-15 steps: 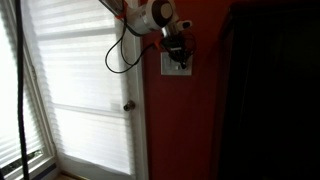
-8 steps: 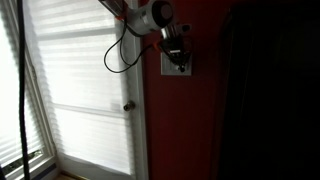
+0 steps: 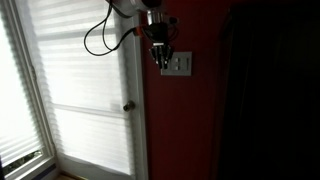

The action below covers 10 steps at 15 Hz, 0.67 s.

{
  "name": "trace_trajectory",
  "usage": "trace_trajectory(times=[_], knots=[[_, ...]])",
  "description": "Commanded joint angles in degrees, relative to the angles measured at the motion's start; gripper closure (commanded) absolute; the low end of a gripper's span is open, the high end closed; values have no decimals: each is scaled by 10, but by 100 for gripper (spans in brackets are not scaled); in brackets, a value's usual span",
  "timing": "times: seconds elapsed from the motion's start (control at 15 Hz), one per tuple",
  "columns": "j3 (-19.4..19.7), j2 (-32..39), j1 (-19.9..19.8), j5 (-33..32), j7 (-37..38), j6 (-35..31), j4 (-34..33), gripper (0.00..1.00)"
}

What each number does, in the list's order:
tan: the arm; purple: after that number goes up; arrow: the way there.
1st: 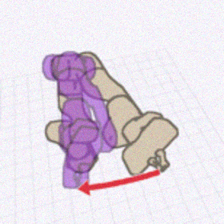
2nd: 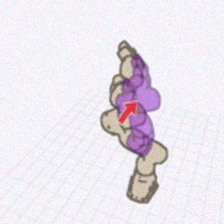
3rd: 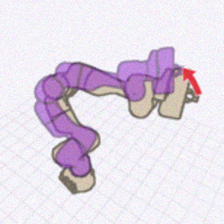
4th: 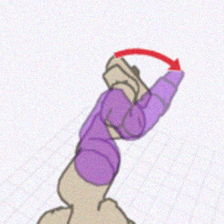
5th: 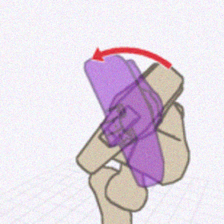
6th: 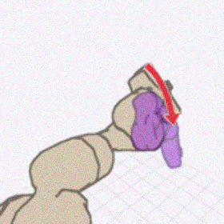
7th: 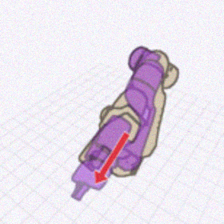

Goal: Turn off the switches in the middle and on the right

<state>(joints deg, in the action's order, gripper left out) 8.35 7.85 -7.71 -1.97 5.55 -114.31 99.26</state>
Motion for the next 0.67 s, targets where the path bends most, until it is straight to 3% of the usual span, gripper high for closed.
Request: trace_trajectory(times=[0.0,0.2,0.33,0.6], knots=[[-17,-86,6,18,-86,5,71,36],[-22,-139,12,34,-168,16,110,14],[-24,-183,19,24,-201,-11,152,2],[-32,-265,26,-28,-188,-104,230,0]])
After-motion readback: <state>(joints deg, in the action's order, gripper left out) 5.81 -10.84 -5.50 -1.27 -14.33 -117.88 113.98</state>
